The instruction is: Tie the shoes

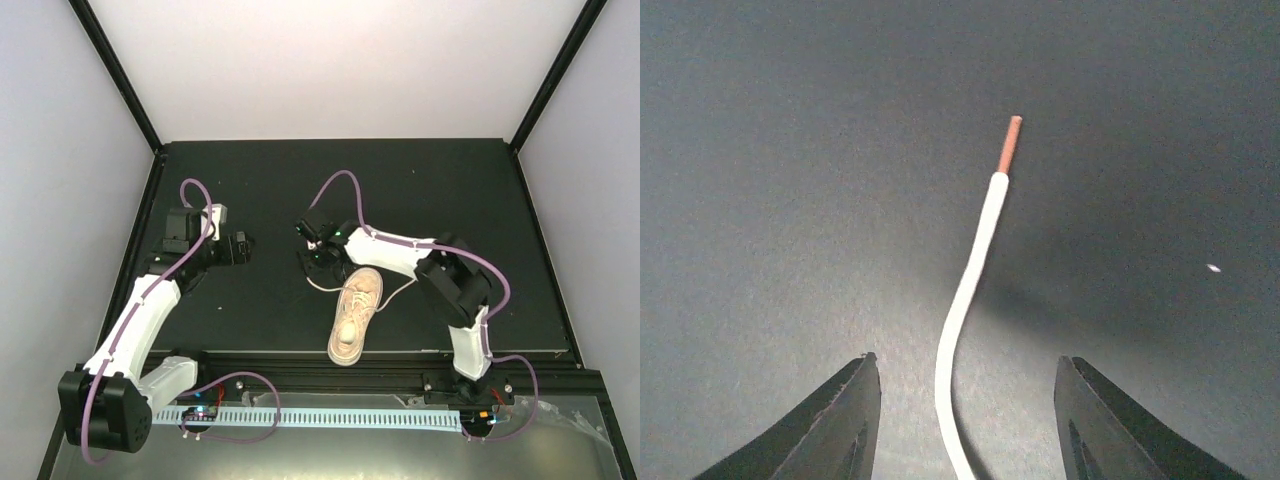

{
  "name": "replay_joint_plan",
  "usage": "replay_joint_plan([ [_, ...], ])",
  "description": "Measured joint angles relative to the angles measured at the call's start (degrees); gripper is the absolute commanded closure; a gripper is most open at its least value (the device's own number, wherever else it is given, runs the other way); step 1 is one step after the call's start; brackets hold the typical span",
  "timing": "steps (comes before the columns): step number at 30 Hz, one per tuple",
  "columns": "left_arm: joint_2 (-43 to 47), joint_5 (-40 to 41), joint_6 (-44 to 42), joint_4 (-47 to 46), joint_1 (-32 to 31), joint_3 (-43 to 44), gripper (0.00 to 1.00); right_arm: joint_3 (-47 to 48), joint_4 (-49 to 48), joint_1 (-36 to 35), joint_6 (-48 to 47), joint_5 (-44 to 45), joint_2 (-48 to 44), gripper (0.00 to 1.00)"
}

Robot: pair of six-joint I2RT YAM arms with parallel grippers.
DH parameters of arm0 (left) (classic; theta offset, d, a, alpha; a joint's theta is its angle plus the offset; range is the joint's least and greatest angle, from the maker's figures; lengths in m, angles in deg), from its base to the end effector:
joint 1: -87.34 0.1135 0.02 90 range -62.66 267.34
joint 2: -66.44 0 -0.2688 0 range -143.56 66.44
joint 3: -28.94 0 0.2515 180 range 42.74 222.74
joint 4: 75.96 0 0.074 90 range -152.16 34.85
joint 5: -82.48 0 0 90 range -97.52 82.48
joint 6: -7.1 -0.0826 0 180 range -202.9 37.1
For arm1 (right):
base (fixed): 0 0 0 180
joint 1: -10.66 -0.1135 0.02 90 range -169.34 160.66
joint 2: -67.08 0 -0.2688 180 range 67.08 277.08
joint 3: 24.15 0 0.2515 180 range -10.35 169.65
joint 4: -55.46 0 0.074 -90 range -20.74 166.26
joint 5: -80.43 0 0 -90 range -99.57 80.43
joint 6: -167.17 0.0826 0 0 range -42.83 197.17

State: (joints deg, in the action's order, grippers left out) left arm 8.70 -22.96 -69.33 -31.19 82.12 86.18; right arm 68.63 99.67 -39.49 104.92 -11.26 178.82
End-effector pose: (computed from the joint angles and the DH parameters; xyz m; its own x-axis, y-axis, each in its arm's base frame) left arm 0.2331 -0.0434 0.2295 -0.7521 -0.1584 -0.6397 0.1006 0.9317 -0.3490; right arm 0.2724 0.3302 0.1418 -0.8673 -0.3128 -0.3872 -0.4204 0.8768 0.2334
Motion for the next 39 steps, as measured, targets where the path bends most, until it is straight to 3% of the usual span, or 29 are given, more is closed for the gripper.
replay_joint_plan([
  [10, 0.00, -1.36, -0.13, -0.04, 0.83, -0.02, 0.01, 9.44, 4.15, -1.42, 0.70, 5.84, 9.22, 0.56],
  [20, -0.13, -2.49, -0.13, -0.07, 1.14, -0.02, 0.01, 12.90, 6.08, -1.53, 0.72, 7.96, 13.07, 0.63],
  [25, -0.13, -2.73, -0.15, -0.09, 1.14, -0.02, 0.01, 14.80, 6.21, -1.68, 0.61, 9.11, 14.53, 0.72],
  [31, -0.20, -2.93, -0.15, -0.09, 1.16, -0.02, 0.01, 15.37, 6.27, -2.08, 0.94, 10.56, 15.02, 0.98],
  [39, -0.90, -4.02, -0.37, -0.26, 1.44, -0.11, 0.05, 13.70, 5.20, -2.19, 2.36, 10.12, 13.33, 0.98],
])
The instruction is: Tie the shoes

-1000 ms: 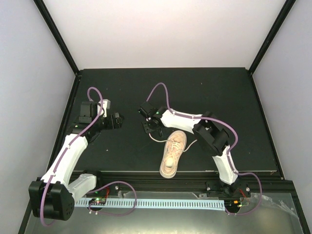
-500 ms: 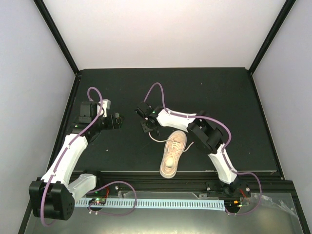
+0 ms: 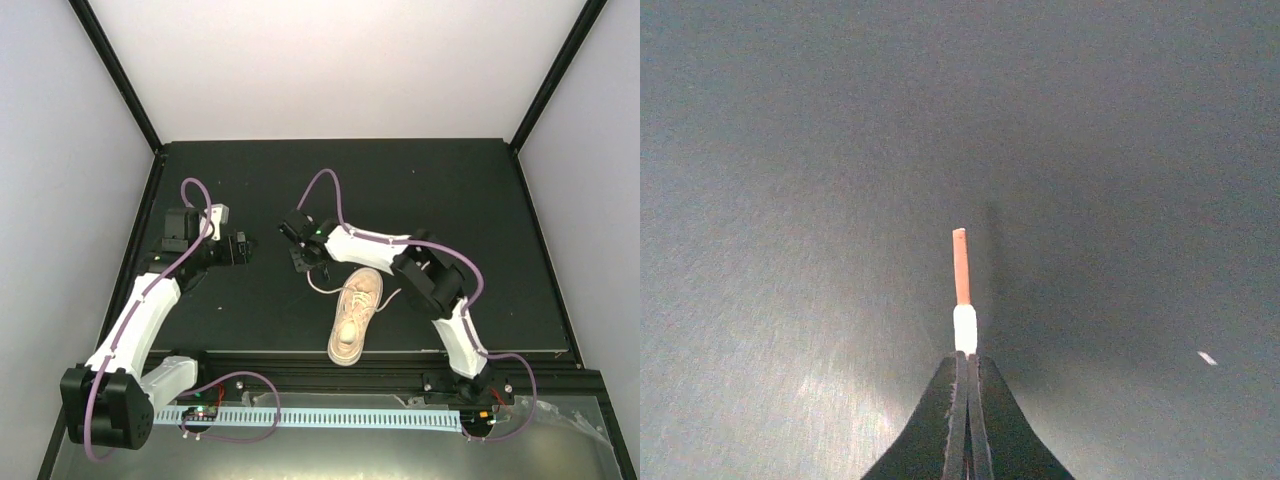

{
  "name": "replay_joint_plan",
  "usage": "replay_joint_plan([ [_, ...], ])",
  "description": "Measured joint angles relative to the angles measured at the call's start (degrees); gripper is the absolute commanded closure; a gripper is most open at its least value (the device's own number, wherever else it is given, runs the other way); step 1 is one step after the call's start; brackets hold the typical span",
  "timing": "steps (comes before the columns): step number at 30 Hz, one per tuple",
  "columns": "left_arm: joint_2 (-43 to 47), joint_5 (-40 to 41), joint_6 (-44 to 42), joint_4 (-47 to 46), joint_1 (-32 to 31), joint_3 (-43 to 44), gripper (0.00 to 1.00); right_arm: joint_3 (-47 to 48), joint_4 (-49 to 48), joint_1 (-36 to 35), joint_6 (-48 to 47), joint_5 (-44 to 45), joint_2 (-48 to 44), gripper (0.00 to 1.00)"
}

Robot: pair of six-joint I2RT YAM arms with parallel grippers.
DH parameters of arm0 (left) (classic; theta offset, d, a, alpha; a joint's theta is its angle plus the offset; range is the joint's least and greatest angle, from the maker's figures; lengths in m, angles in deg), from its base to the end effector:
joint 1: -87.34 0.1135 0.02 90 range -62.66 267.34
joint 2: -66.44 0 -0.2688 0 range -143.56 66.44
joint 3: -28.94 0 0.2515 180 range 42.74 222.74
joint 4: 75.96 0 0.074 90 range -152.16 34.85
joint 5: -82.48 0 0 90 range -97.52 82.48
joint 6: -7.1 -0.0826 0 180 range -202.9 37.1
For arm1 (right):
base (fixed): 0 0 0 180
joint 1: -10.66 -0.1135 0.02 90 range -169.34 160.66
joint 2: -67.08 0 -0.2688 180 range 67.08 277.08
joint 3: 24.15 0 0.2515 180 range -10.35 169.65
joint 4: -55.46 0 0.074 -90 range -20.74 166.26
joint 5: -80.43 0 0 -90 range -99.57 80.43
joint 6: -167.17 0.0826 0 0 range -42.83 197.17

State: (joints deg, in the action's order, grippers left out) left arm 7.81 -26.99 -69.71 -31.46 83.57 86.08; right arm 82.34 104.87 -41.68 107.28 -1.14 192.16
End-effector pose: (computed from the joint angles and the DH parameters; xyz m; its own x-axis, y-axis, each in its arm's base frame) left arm 0.2347 -0.0431 0.2272 -0.7656 -0.1652 -0.6218 0.1216 0.9119 -0.3919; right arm 0.2975 0.3656 0.1089 -0.8661 -0.3100 -0.3922 -0.3642 0.9287 0.0703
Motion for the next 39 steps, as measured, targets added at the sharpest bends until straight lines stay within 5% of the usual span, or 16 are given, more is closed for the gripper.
replay_joint_plan([
  [8, 4.48, -7.41, 3.78, -9.99, -4.11, -7.61, 0.07, -10.86, -3.54, 1.92, 1.49, -1.07, -22.36, 0.98],
  [17, 0.52, -10.54, 11.52, -36.06, -25.70, -16.55, 0.07, -26.27, -8.68, 7.02, 5.31, -6.73, -40.74, 0.98],
  [28, -19.61, -10.58, 13.20, -48.78, -35.78, -7.21, 0.30, -31.80, -9.38, 9.84, 9.05, -9.40, -56.15, 0.98],
  [39, -24.11, -10.56, 16.57, -55.89, -38.05, -5.18, 0.50, -34.40, -8.57, 10.82, 10.80, -9.68, -61.96, 0.98],
])
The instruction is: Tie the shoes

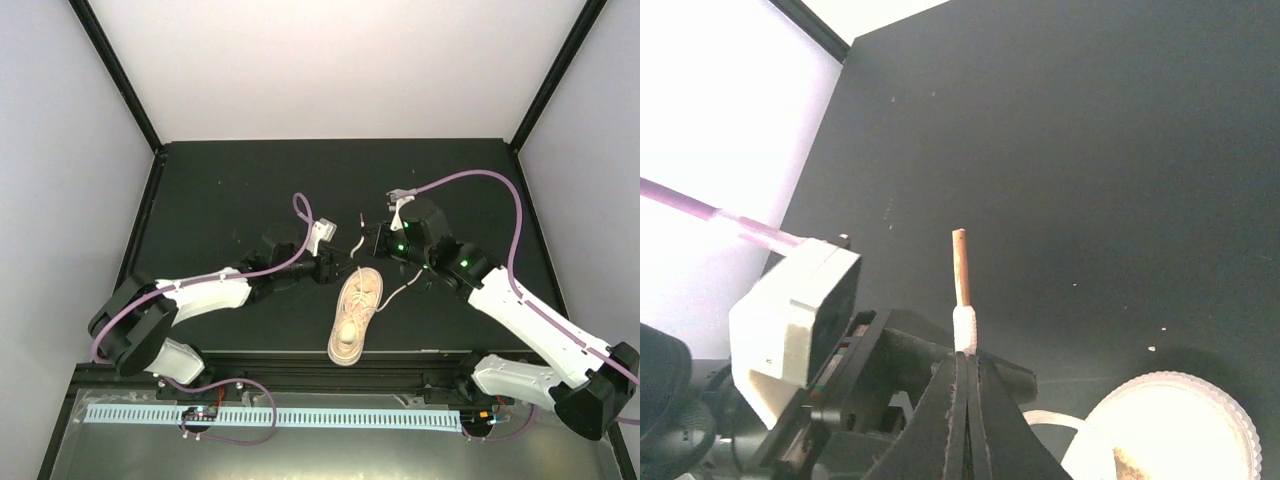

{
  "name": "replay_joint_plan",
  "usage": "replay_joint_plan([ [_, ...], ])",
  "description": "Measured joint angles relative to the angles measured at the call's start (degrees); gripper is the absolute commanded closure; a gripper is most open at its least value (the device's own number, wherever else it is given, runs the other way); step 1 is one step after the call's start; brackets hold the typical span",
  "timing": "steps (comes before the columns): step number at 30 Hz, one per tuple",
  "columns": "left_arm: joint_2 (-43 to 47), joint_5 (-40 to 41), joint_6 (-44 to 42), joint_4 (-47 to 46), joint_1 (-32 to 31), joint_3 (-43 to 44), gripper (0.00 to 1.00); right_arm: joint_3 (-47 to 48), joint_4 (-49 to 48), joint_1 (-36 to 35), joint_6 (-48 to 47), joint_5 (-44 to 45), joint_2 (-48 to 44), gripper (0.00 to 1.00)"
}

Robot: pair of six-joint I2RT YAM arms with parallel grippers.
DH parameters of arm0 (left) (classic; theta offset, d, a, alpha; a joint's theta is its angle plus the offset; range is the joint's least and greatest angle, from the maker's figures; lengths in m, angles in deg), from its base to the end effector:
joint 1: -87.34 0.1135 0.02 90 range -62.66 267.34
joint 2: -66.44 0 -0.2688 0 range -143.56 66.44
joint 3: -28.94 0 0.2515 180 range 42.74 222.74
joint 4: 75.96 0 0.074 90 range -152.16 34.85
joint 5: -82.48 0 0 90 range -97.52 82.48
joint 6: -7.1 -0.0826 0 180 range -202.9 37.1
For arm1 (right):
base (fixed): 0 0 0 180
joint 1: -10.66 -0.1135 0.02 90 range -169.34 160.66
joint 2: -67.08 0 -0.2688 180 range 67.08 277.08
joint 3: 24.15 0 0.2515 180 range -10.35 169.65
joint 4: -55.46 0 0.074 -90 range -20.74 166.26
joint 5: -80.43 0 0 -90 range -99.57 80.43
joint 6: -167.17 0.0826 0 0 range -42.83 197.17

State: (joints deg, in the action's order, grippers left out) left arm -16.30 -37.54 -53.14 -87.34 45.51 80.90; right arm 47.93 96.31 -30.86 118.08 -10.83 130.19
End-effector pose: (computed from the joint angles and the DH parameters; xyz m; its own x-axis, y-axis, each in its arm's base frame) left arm 0.2253 -0.2571 0.2031 -0.6760 0.0283 -0.7363 0.6837 0.3968 -0.6124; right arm 0.2083 0.1868 0.3098 -0.7420 0.2175 -0.6341 -0.2525 0.7856 0.5649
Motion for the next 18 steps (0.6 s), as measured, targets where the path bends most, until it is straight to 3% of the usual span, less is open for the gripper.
replay_joint_plan([
  [13, -3.65, 0.26, 0.94, -1.20, -2.62, 3.48, 0.64, -0.72, 1.20, 0.13, 1.62, 0.35, -6.47, 0.98],
  [18, -4.74, 0.28, 1.33, -2.08, -3.85, 4.48, 0.76, -1.92, 1.88, 0.13, 2.34, 0.79, -8.55, 0.98],
])
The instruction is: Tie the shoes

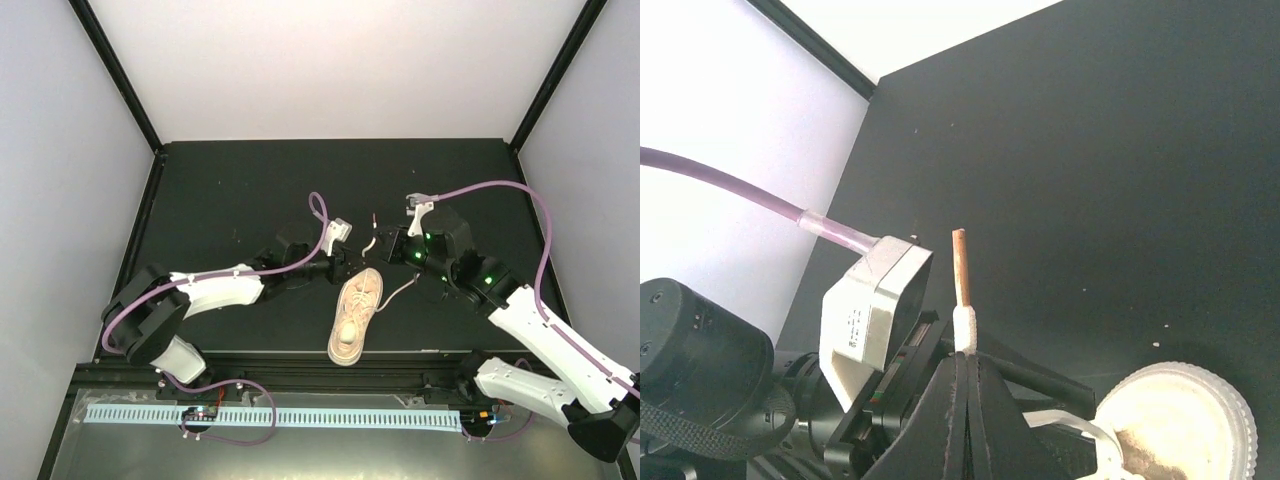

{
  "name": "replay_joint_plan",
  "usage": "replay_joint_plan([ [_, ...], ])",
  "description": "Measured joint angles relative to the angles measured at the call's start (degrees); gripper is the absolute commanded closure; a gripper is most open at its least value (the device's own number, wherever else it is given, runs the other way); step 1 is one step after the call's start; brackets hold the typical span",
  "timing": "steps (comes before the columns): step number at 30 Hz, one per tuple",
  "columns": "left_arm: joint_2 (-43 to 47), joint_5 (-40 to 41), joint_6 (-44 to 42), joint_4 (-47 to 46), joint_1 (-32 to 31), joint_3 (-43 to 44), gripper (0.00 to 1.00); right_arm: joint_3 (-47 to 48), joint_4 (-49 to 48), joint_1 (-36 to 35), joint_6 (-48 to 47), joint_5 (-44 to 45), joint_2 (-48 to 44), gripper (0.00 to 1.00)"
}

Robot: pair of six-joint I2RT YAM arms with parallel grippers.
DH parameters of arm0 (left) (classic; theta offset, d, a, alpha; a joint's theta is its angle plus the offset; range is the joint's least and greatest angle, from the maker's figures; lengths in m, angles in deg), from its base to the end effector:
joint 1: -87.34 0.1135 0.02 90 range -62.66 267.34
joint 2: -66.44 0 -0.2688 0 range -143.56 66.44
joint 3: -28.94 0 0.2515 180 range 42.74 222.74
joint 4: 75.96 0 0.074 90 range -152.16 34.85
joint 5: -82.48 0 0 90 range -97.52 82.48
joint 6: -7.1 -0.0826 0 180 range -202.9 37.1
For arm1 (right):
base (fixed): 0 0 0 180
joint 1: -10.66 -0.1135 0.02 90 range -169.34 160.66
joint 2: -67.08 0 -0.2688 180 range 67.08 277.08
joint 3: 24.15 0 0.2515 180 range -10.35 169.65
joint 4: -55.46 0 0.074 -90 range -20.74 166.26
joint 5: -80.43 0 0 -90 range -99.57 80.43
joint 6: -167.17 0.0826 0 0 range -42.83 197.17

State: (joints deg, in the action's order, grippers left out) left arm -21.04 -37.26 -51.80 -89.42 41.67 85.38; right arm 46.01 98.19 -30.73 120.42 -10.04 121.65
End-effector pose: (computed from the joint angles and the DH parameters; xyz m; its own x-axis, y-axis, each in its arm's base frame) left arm 0.2241 -0.2880 0.2083 -0.6722 0.0463 -0.7389 0.7058 0.3415 -0.6207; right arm 0.1839 0.1630 0.3287 -0.7060 0.2910 -0.6456 -0.2511 0.7496 0.6125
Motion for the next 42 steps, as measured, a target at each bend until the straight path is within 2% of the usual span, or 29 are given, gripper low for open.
replay_joint_plan([
  [3, -0.42, 0.00, 0.68, -0.33, -0.59, 0.00, 0.92, -0.26, 0.22, 0.00, 0.48, 0.28, -0.90, 0.98],
  [5, -0.42, 0.02, 1.20, -0.72, -0.85, 0.00, 0.98, -0.26, 0.24, 0.00, 0.63, 0.35, -1.18, 0.98],
  [11, 2.34, 1.49, 2.14, -0.96, -1.09, -1.70, 0.98, -0.26, 1.01, 0.00, 0.48, 1.53, -1.49, 0.98],
  [16, 13.03, 5.46, 2.01, 3.28, -1.09, -4.96, 0.98, -0.22, 3.08, 0.02, -1.03, 3.04, -0.70, 0.98],
  [19, 18.75, 7.32, 1.92, 6.12, -1.09, -5.57, 0.98, -0.22, 4.02, 0.00, -1.60, 3.08, 0.87, 0.94],
  [21, 20.72, 7.93, 1.92, 7.63, -1.09, -6.19, 0.98, -0.26, 4.07, 0.02, -1.92, 2.93, 1.90, 0.87],
  [25, 20.68, 8.15, 1.95, 10.60, -1.07, -6.78, 0.98, -1.79, 3.13, 0.02, -2.47, 2.86, 2.51, 0.57],
  [28, 19.87, 8.55, 2.16, 12.70, -1.07, -6.78, 0.98, -2.71, 3.82, 0.02, -2.60, 3.21, 3.23, 0.27],
  [31, 19.50, 9.42, 3.21, 15.65, -0.98, -6.80, 0.99, -2.43, 6.27, 0.00, -3.19, 4.28, 4.98, 0.11],
  [35, 19.61, 10.32, 6.05, 19.15, -0.87, -7.74, 0.98, -2.95, 10.54, 1.68, -4.31, 5.53, 6.60, 0.09],
  [42, 21.20, 12.13, 11.91, 22.53, -0.42, -11.58, 0.98, -12.09, 12.33, 13.05, -4.90, 5.01, 5.90, 0.09],
])
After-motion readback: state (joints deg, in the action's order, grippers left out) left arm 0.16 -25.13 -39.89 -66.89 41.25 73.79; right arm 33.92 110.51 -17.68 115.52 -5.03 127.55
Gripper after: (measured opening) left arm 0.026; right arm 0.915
